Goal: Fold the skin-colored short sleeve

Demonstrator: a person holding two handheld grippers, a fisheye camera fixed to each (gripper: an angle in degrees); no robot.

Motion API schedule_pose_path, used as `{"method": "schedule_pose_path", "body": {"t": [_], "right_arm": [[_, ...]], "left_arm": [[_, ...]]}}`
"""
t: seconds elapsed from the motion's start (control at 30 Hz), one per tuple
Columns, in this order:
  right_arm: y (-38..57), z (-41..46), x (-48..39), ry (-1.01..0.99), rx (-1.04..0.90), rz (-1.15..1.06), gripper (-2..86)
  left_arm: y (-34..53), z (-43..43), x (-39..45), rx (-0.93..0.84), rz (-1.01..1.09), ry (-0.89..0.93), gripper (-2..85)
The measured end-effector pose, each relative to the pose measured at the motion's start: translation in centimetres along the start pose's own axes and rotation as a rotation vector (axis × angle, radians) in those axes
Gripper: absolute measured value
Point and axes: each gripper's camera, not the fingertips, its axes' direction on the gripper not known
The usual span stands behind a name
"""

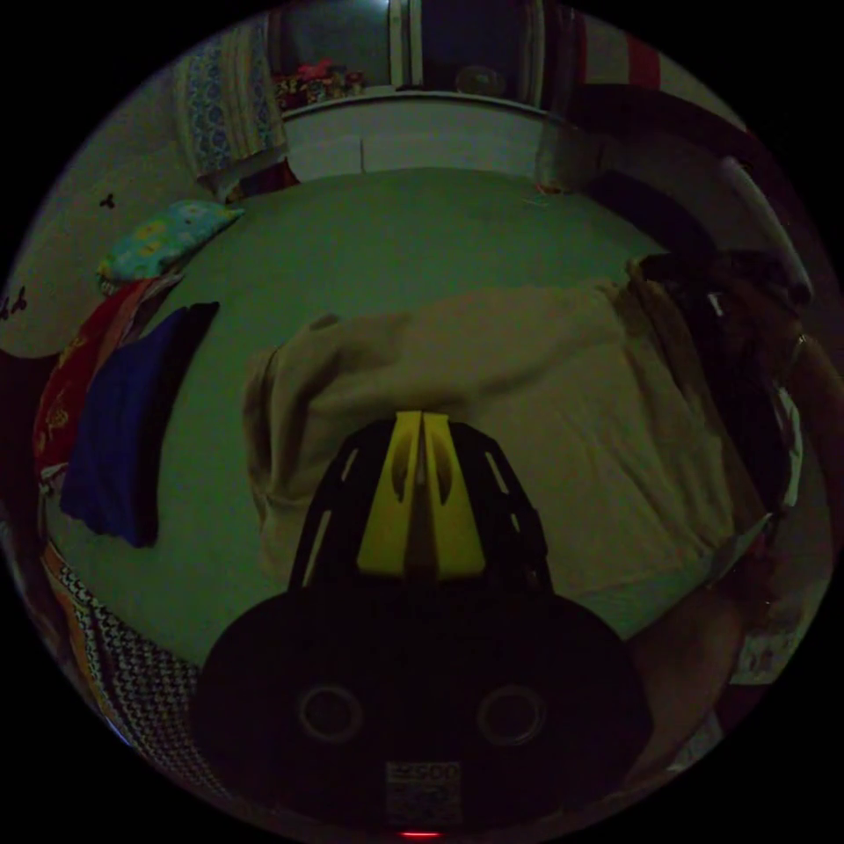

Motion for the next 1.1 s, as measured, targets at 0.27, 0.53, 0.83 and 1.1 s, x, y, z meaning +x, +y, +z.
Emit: {"method": "schedule_pose_path", "body": {"t": [0.27, 0.53, 0.83, 1.1], "right_arm": [[7.0, -12.5, 5.0, -0.220, 0.302, -0.002, -1.6], [24.1, -27.3, 7.9, -0.543, 0.424, -0.251, -0.9], [37.0, -28.4, 9.0, -0.607, 0.284, -0.257, 2.5], [36.1, -30.2, 13.3, -0.621, 0.358, -0.075, 0.6]], "left_arm": [[-1.1, -1.3, -1.0, 0.012, -0.038, 0.028, -0.3], [-1.4, -5.8, -2.9, 0.100, -0.135, 0.040, -0.4], [-1.6, -12.6, -1.9, 0.138, 0.024, 0.084, 0.0], [-3.4, -11.7, 0.3, 0.014, 0.153, 0.084, 6.1]]}}
